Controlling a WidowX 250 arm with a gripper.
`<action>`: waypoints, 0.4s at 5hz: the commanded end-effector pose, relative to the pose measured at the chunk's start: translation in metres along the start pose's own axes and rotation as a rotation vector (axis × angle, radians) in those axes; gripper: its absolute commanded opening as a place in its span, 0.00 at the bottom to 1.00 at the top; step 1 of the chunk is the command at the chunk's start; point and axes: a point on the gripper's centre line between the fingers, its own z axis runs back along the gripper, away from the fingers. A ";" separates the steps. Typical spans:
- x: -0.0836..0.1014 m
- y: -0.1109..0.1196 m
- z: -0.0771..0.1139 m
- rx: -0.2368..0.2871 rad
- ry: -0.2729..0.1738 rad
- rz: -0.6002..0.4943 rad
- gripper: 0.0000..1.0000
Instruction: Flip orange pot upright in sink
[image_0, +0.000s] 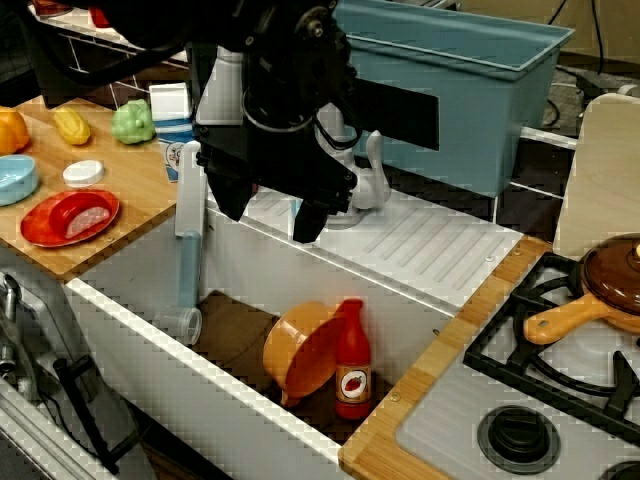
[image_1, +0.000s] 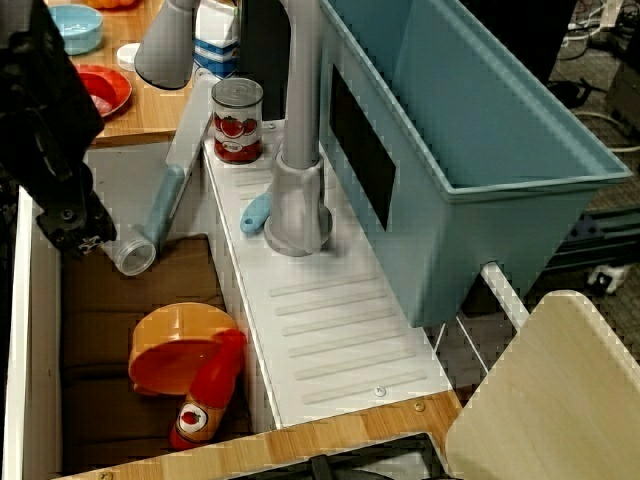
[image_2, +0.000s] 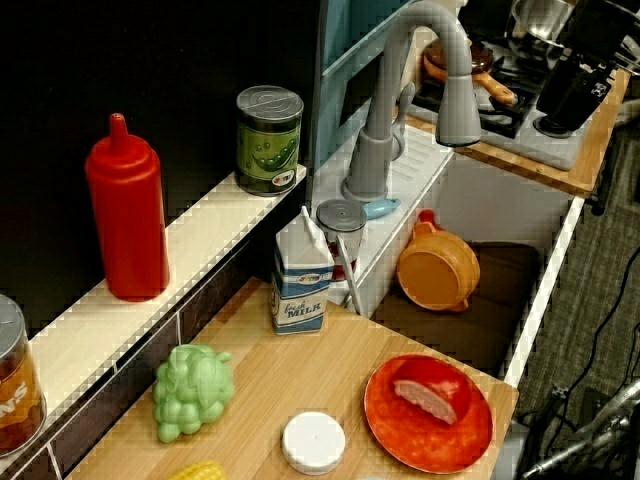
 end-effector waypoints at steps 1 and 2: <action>0.000 0.000 0.000 0.000 0.000 0.000 1.00; 0.003 -0.015 -0.030 0.042 -0.019 0.008 1.00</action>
